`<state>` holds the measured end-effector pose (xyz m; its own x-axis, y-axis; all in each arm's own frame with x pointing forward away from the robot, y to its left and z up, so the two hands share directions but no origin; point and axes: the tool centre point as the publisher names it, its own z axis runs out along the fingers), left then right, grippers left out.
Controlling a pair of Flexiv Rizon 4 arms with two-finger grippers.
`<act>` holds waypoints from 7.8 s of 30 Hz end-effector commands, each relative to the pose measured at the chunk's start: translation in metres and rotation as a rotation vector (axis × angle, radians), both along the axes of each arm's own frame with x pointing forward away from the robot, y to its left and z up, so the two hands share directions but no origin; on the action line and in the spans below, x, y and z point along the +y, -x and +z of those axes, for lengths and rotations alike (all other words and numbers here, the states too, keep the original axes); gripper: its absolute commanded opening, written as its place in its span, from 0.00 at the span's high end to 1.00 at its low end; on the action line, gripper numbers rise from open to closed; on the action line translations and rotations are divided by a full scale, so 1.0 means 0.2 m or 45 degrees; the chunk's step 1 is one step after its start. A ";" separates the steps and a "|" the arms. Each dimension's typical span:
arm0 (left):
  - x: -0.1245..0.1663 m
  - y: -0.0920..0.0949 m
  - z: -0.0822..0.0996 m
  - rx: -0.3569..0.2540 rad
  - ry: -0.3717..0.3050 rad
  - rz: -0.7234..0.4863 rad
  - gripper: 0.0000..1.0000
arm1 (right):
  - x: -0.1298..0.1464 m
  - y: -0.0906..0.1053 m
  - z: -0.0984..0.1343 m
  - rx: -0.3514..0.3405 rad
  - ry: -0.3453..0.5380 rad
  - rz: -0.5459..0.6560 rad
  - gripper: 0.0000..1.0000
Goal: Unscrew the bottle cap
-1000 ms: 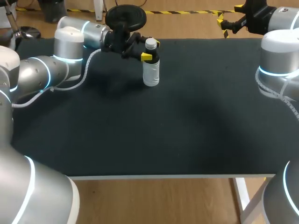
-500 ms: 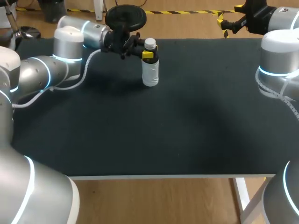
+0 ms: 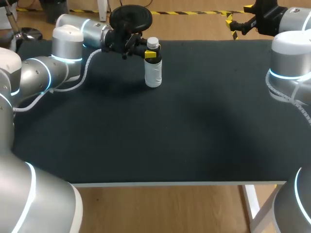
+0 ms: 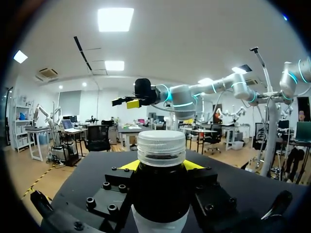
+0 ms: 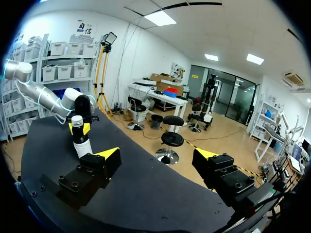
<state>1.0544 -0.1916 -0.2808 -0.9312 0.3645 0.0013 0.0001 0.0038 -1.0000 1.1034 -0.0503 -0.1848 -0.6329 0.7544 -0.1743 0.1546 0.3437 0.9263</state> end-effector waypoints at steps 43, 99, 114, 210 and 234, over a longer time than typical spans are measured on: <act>0.01 -0.04 -0.02 0.017 0.003 -0.044 1.00 | 0.00 0.00 0.00 0.001 0.000 0.000 0.00; 0.01 -0.04 -0.02 0.017 0.003 -0.044 1.00 | 1.48 0.32 -0.23 -0.054 -0.440 0.216 0.00; 0.01 -0.04 -0.02 0.017 0.003 -0.044 1.00 | 1.51 0.27 -0.30 -0.011 -0.425 0.228 0.00; 0.01 -0.04 -0.02 0.017 0.003 -0.044 1.00 | 1.44 0.13 -0.32 0.451 -0.778 2.435 1.00; 0.01 -0.04 -0.02 0.017 0.003 -0.044 1.00 | 1.01 -0.04 -0.22 0.356 -0.620 1.935 1.00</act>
